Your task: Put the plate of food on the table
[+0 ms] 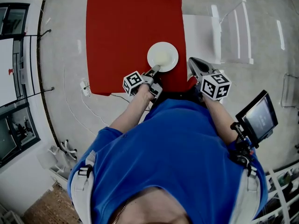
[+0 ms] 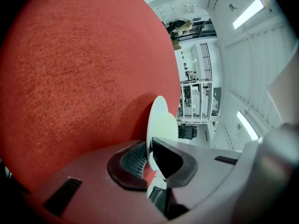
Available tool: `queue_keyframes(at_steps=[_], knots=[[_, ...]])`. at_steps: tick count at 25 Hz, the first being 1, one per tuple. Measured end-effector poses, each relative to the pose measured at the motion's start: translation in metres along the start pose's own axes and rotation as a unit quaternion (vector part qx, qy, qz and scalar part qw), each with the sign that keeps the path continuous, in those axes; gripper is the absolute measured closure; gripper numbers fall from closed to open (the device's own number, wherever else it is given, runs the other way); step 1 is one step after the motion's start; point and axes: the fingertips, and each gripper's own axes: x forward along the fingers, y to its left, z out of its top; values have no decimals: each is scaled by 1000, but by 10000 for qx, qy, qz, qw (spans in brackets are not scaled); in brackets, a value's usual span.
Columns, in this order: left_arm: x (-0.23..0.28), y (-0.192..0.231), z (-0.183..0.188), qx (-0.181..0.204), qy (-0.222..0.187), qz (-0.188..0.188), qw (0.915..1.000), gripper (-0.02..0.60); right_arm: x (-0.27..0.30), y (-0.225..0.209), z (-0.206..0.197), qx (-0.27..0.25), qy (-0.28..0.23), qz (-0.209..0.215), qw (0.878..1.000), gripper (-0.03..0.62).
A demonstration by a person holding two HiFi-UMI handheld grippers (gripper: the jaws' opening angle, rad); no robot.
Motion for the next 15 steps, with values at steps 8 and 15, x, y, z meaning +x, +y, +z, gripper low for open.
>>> queue_keyframes(at_steps=[8, 15], knots=[[-1, 4, -4, 323, 159, 197, 9992, 543, -2, -2, -2, 35, -36, 7, 10000, 592], [-3, -3, -8, 451, 296, 161, 9984, 475, 1, 2, 1, 22, -45, 61, 10000, 592]])
